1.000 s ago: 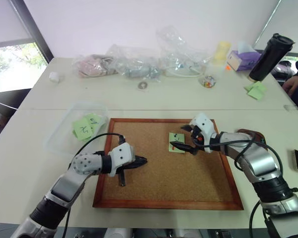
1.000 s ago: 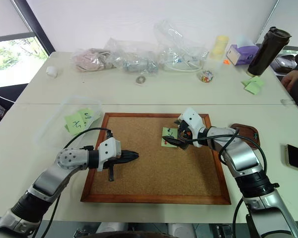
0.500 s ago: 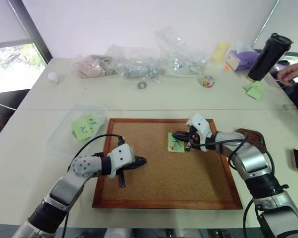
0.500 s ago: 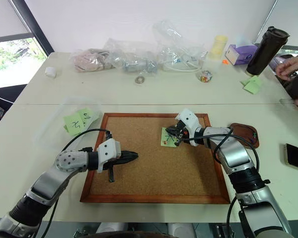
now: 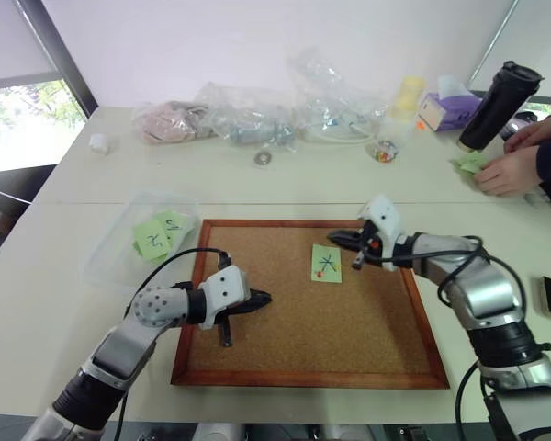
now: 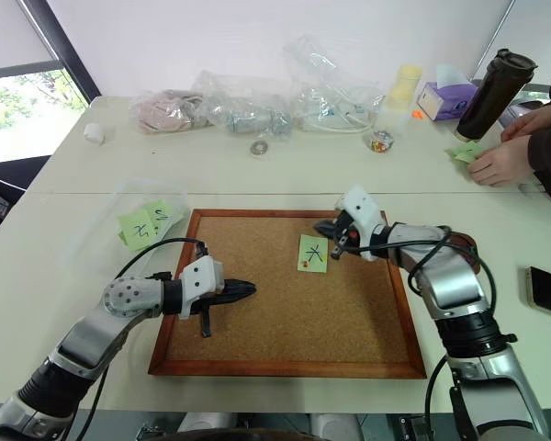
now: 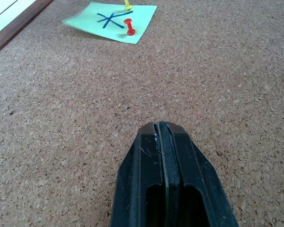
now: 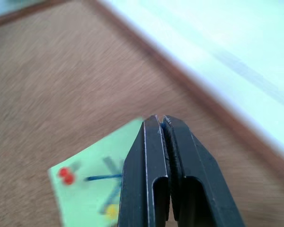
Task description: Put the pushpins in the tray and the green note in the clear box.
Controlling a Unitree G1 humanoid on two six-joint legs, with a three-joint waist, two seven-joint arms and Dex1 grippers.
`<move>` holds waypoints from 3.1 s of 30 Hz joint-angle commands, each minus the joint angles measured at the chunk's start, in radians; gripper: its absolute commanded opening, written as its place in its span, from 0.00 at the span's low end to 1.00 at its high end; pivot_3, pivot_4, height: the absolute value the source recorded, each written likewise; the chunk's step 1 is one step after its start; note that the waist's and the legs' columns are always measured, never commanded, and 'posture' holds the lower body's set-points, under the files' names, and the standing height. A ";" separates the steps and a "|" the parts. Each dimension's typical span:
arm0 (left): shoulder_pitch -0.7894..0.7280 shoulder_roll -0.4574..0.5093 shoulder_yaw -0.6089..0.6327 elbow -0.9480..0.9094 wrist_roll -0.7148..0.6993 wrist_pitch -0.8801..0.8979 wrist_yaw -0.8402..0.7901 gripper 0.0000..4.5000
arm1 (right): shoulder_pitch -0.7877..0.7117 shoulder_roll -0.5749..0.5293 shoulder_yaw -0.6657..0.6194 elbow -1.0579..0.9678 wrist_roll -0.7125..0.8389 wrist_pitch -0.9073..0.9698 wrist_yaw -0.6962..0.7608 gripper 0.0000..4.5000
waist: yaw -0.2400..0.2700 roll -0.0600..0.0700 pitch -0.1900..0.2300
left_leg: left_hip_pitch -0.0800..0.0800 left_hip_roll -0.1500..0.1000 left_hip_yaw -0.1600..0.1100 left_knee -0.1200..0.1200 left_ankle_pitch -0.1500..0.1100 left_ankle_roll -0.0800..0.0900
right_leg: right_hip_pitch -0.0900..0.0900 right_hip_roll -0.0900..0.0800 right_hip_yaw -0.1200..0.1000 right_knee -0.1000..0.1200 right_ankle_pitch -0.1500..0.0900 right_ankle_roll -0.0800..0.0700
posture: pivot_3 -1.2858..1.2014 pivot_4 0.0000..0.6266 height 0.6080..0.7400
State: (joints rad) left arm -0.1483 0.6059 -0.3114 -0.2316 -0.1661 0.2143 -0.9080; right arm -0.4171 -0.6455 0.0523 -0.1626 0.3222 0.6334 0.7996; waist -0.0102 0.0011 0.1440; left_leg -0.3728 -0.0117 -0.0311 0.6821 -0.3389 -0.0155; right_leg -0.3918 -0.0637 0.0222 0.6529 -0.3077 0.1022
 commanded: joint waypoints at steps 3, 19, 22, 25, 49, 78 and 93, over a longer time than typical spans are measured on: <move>0.017 0.000 -0.042 0.084 0.049 0.038 -0.005 0.00 | 0.005 -0.030 -0.090 -0.156 0.064 0.073 -0.021 0.01 | 0.001 0.002 -0.002 | 0.000 0.000 0.000 0.000 0.000 0.000 | 0.000 0.000 0.000 0.000 0.000 0.000 | 0.52 0.24 1.00; -0.004 -0.015 -0.065 0.088 0.051 0.048 -0.013 0.00 | 0.268 -0.232 -0.503 0.078 -0.006 -0.003 -0.112 0.01 | 0.021 0.005 -0.004 | 0.000 0.000 0.001 0.000 -0.001 0.001 | 0.003 0.000 0.000 -0.003 0.000 0.000 | 0.52 0.24 1.00; -0.005 -0.023 -0.068 0.103 0.055 0.035 -0.013 0.00 | 0.289 -0.225 -0.494 0.137 -0.022 -0.039 -0.121 0.01 | 0.020 0.008 -0.006 | 0.001 -0.001 0.002 0.000 -0.001 0.001 | 0.003 0.000 0.001 -0.003 0.000 0.000 | 0.52 0.24 1.00; 0.004 -0.022 -0.064 0.118 0.058 0.017 -0.014 0.00 | 0.321 -0.217 -0.489 0.181 -0.037 -0.069 -0.129 0.01 | 0.022 0.013 -0.008 | 0.001 -0.001 0.002 0.000 -0.001 0.001 | 0.003 0.000 0.001 -0.003 0.000 0.000 | 0.52 0.24 1.00; -0.001 -0.023 -0.065 0.150 0.066 -0.020 -0.012 0.00 | 0.356 -0.182 -0.526 0.004 0.142 0.041 -0.082 0.99 | 0.021 0.018 -0.011 | 0.002 -0.001 0.002 0.000 -0.001 0.001 | 0.004 0.001 0.002 -0.003 0.000 0.000 | 0.52 0.24 1.00; 0.012 -0.023 -0.061 0.114 0.066 0.007 0.012 0.00 | 0.278 -0.010 -0.016 -0.148 0.035 -0.037 -0.090 0.88 | 0.022 0.013 -0.012 | 0.001 -0.001 0.000 0.000 -0.001 0.002 | 0.004 0.000 0.001 -0.004 0.000 0.000 | 0.52 0.24 1.00; 0.012 -0.016 -0.058 0.082 0.058 0.040 0.016 0.00 | 0.275 0.007 -0.088 -0.172 0.061 -0.016 -0.109 0.03 | 0.022 0.013 -0.012 | 0.001 -0.001 0.000 0.000 -0.001 0.002 | 0.004 0.000 0.001 -0.004 0.000 0.000 | 0.52 0.24 1.00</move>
State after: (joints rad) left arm -0.1622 0.5759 -0.3381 -0.2005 -0.1591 0.2078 -0.8930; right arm -0.1242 -0.6396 0.0302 -0.2820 0.3598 0.6137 0.7104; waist 0.0117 0.0144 0.1319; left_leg -0.3718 -0.0125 -0.0310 0.6822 -0.3398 -0.0138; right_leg -0.3882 -0.0635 0.0233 0.6490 -0.3078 0.1021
